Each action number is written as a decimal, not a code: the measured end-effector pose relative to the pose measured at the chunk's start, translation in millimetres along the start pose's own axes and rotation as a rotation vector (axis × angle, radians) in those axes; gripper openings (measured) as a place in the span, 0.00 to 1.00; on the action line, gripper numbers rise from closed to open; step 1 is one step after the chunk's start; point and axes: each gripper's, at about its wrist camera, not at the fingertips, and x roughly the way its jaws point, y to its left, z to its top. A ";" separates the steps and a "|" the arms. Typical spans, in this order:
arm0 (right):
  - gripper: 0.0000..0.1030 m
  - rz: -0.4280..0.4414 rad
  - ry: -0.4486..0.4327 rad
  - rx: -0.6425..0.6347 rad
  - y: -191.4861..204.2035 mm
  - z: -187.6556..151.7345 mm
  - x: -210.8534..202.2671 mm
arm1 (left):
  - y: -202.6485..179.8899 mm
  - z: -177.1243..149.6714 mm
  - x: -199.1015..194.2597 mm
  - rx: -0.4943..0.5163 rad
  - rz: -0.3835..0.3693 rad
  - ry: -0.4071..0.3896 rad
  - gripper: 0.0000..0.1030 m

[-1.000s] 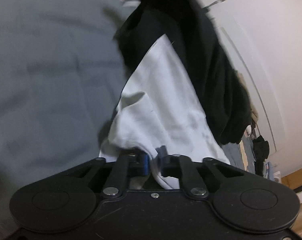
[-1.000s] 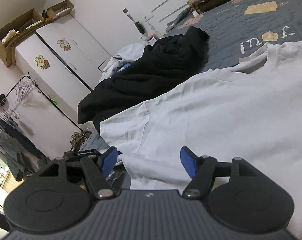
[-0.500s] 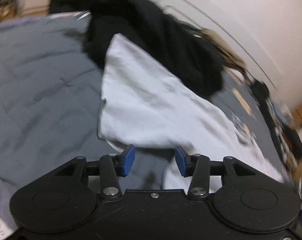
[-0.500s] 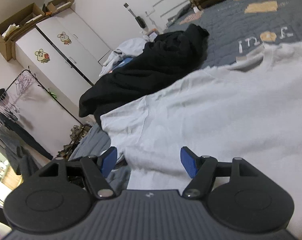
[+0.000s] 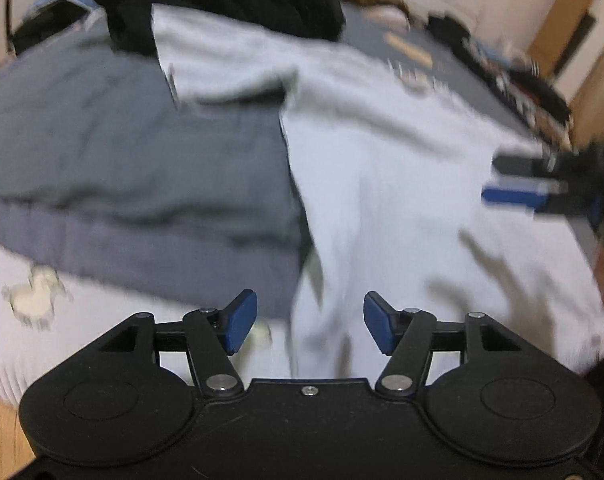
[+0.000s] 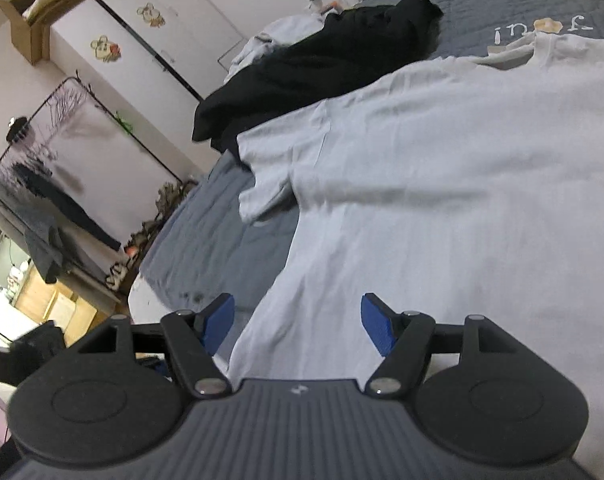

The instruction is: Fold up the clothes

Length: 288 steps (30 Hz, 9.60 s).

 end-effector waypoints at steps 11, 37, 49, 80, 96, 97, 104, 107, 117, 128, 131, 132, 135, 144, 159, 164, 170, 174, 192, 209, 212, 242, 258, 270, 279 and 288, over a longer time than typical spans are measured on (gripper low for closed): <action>0.67 0.025 0.040 -0.072 26.2 -26.5 -11.3 | 5.2 -22.1 0.3 -0.119 -0.155 0.103 0.05; 0.67 -0.362 0.133 0.027 -94.8 -4.9 -175.1 | -14.6 -26.2 -25.8 -0.037 -0.029 0.119 0.48; 0.67 -0.519 0.344 0.218 -210.0 -42.6 -247.6 | -27.2 -27.1 -6.3 -0.032 -0.015 0.146 0.50; 0.16 -0.546 0.188 0.121 -162.9 -25.7 -295.3 | -14.6 4.0 -47.7 -0.066 0.014 0.045 0.49; 0.55 -0.163 -0.265 -0.056 -23.4 78.3 -96.2 | 48.6 106.3 5.9 -0.649 -0.070 -0.399 0.52; 0.56 -0.138 -0.251 -0.062 -20.6 83.8 -82.8 | 52.1 109.7 10.0 -0.659 -0.066 -0.405 0.52; 0.56 -0.060 -0.204 -0.046 -5.6 99.7 -30.6 | 78.4 114.8 38.7 -0.749 -0.038 -0.426 0.53; 0.56 -0.037 -0.200 -0.047 0.9 101.6 -12.8 | 88.4 112.3 49.5 -0.796 -0.023 -0.424 0.53; 0.56 0.005 -0.172 -0.069 8.7 95.5 19.4 | 103.6 114.5 72.8 -0.825 0.021 -0.442 0.53; 0.57 0.027 -0.182 -0.048 3.7 100.3 20.5 | 104.8 118.8 96.9 -0.807 0.068 -0.426 0.52; 0.57 0.021 -0.177 -0.041 1.0 99.6 21.3 | 104.8 127.0 101.5 -0.794 0.080 -0.433 0.18; 0.57 0.019 -0.176 -0.036 -0.2 99.6 21.4 | 104.4 130.5 102.6 -0.778 0.094 -0.435 0.07; 0.57 0.010 -0.172 -0.032 -3.2 100.1 20.6 | 91.3 145.2 99.5 -0.627 0.176 -0.462 0.07; 0.58 -0.023 -0.209 0.003 -23.3 111.1 2.1 | -25.8 139.3 126.6 0.201 0.210 -0.350 0.06; 0.58 -0.078 -0.188 0.066 -61.4 117.9 0.9 | -71.7 127.8 94.9 0.532 -0.018 -0.237 0.55; 0.59 -0.140 -0.171 0.079 -74.2 115.9 9.0 | -59.5 139.5 87.8 0.377 -0.014 -0.304 0.56; 0.59 -0.144 -0.156 0.095 -78.5 109.3 19.0 | -40.3 152.7 110.7 0.218 0.128 -0.236 0.07; 0.59 -0.110 -0.117 0.083 -73.3 102.8 35.7 | -34.8 152.1 112.0 0.213 0.153 -0.215 0.08; 0.59 -0.124 -0.046 0.078 -70.0 90.8 58.9 | -67.1 104.9 102.2 0.798 0.349 -0.294 0.42; 0.59 -0.136 -0.008 0.087 -75.1 86.1 66.9 | -52.2 98.6 133.9 1.099 0.518 -0.211 0.32; 0.59 -0.137 -0.008 0.087 -74.8 85.7 67.0 | -56.9 95.8 138.1 1.128 0.543 -0.259 0.32; 0.59 -0.109 0.011 0.071 -66.6 81.0 74.8 | -51.0 82.0 141.8 1.263 0.521 -0.184 0.08; 0.59 -0.133 -0.067 0.120 -82.6 92.4 59.5 | -25.8 151.0 102.3 0.310 0.007 -0.185 0.23; 0.59 -0.207 -0.120 0.116 -106.8 113.3 59.4 | -24.7 150.5 117.5 0.242 -0.084 -0.066 0.23; 0.59 -0.257 -0.174 0.068 -117.9 133.2 81.1 | 8.0 168.3 106.7 0.062 0.019 -0.179 0.36; 0.36 -0.307 -0.229 0.020 -129.0 153.2 102.7 | 19.0 174.4 100.9 0.004 0.096 -0.258 0.59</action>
